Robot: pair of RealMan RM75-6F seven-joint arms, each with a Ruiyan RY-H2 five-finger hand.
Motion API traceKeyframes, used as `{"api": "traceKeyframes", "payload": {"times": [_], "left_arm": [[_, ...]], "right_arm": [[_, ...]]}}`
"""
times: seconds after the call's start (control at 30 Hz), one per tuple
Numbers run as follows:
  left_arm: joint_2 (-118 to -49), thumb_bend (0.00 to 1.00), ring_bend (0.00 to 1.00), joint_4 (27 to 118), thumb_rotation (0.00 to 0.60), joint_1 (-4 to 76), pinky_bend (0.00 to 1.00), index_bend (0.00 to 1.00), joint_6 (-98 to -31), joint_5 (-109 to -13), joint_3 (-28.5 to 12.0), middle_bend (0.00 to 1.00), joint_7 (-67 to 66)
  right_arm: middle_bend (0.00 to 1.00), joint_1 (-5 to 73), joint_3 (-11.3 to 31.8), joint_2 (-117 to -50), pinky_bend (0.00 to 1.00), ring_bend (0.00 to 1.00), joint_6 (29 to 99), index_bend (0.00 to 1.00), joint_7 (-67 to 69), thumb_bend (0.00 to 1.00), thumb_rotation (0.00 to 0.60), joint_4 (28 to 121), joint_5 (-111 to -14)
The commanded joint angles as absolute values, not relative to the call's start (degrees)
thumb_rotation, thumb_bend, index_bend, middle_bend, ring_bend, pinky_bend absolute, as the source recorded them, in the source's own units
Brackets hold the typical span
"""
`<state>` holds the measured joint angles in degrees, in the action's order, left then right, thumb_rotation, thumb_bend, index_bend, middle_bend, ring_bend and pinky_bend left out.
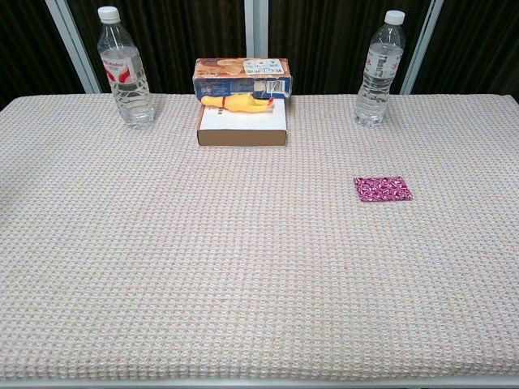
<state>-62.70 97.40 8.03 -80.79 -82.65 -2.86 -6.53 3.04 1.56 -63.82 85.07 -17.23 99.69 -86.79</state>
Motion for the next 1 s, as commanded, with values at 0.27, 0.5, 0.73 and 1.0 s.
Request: {"api": "traceKeyframes", "payload": {"times": [0.27,0.5,0.73,1.0], "left_arm": [[-62.96,0.05,0.13,97.24,0.600,8.25,0.26,0.26,-81.05,-84.31,-2.44,0.22,-5.74],[-62.89,0.05,0.13,97.24,0.600,8.09,0.26,0.26,-81.42,-85.02,-2.06,0.22,-5.77],[-62.56,0.05,0.13,97.24,0.600,8.17,0.26,0.26,-80.97,-85.54,-1.54,0.22,-5.66],[-62.02,0.06,0.13,97.28,0.600,8.24,0.26,0.26,-81.36,-87.38,-1.02,0.22,-3.55]], "right_arm": [[0.13,3.05,1.35,-64.23,0.08,0.02,84.61,0.07,-17.26,0.00,0.291,99.41,-86.72],[0.20,4.56,1.35,-66.12,0.21,0.14,82.93,0.10,-14.11,0.02,0.316,96.43,-88.24],[0.27,5.09,1.10,-67.57,0.37,0.25,81.82,0.15,-10.98,0.32,0.413,91.42,-88.31],[0.41,8.70,2.35,-68.05,0.60,0.50,77.23,0.22,-10.45,0.33,0.529,91.17,-87.82]]}}
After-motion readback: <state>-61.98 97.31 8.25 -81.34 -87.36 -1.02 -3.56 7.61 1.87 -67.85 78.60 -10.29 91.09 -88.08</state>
